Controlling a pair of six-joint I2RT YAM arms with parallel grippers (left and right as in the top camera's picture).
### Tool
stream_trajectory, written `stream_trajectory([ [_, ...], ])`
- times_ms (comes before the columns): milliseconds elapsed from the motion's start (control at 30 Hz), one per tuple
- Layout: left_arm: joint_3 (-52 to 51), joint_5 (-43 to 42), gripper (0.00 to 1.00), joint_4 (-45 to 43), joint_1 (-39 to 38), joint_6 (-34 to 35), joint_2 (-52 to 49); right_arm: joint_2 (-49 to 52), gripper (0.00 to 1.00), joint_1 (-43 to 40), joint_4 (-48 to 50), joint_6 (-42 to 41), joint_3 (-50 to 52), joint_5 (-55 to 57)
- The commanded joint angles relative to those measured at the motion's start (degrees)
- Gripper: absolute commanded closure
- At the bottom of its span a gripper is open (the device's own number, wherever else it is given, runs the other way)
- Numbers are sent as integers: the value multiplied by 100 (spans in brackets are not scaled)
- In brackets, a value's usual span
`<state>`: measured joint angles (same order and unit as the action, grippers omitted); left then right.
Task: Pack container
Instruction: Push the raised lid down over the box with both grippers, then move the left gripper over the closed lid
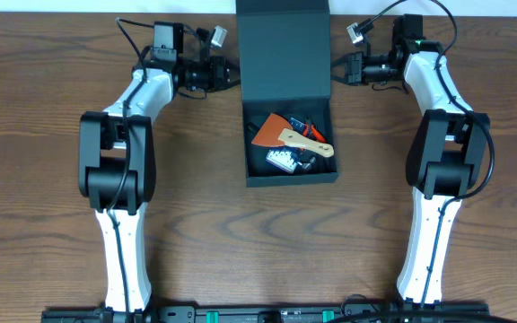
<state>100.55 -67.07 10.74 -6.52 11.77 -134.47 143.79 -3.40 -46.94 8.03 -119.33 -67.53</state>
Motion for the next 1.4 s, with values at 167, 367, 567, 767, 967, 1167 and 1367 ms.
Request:
stream_trajectory([
  [167,109,-133,95,498,-138,-431,647,-20,99,42,-31,61,-175,-352],
  [367,109,-61,94,1095,-313,-866,796,-22,99,33,-68,63,-175,-350],
  [567,109,28,95,1755,-501,-1285,892,-20,99,7,-68,61,-175,-350],
  [767,109,444,95,2234,-610,-1478,1060,-22,99,-42,-66,61,-177,-341],
  [967,109,1235,92,2350,-603,-1467,1423,-20,44,-105,-68,59,-175,-343],
  [1167,109,2577,58,2518,-522,-879,1792,-22,1,-107,-81,61,-177,-343],
  [1367,109,4017,21,2938,-382,208,2127,-22,1,-162,-66,-262,-175,-162],
])
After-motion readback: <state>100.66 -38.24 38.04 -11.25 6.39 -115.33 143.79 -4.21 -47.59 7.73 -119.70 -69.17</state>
